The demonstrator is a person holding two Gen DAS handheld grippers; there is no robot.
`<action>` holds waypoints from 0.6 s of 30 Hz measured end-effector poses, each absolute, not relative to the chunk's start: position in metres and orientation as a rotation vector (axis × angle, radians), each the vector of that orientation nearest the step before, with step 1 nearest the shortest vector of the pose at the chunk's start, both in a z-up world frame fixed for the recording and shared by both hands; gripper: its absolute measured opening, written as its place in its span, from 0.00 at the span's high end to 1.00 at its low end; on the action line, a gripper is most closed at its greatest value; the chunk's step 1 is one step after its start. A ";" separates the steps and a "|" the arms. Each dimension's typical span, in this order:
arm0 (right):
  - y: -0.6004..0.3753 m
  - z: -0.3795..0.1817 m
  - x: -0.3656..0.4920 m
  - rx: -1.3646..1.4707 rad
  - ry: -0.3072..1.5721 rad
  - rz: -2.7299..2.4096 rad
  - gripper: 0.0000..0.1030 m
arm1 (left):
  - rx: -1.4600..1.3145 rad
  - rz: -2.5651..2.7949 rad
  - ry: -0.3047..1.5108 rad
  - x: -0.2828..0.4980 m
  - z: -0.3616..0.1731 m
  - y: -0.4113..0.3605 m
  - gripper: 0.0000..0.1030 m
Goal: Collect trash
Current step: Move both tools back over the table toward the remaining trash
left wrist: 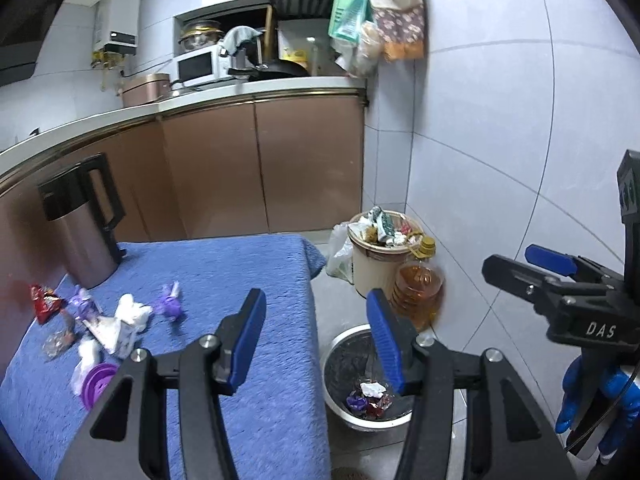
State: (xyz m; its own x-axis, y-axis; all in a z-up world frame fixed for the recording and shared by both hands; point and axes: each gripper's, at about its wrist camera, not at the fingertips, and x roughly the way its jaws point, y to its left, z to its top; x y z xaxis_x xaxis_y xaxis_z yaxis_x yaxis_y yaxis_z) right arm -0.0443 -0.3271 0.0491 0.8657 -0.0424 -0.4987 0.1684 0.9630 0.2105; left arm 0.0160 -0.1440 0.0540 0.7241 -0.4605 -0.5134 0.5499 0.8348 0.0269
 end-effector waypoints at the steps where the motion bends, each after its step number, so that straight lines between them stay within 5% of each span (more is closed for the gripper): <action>1: -0.324 0.052 -0.046 0.250 0.510 -0.108 0.00 | 0.176 -0.554 0.510 0.014 0.056 -0.138 0.51; 18: -0.256 0.108 -0.076 0.160 0.366 -0.054 0.00 | 0.051 -0.479 0.420 -0.025 0.089 -0.040 0.51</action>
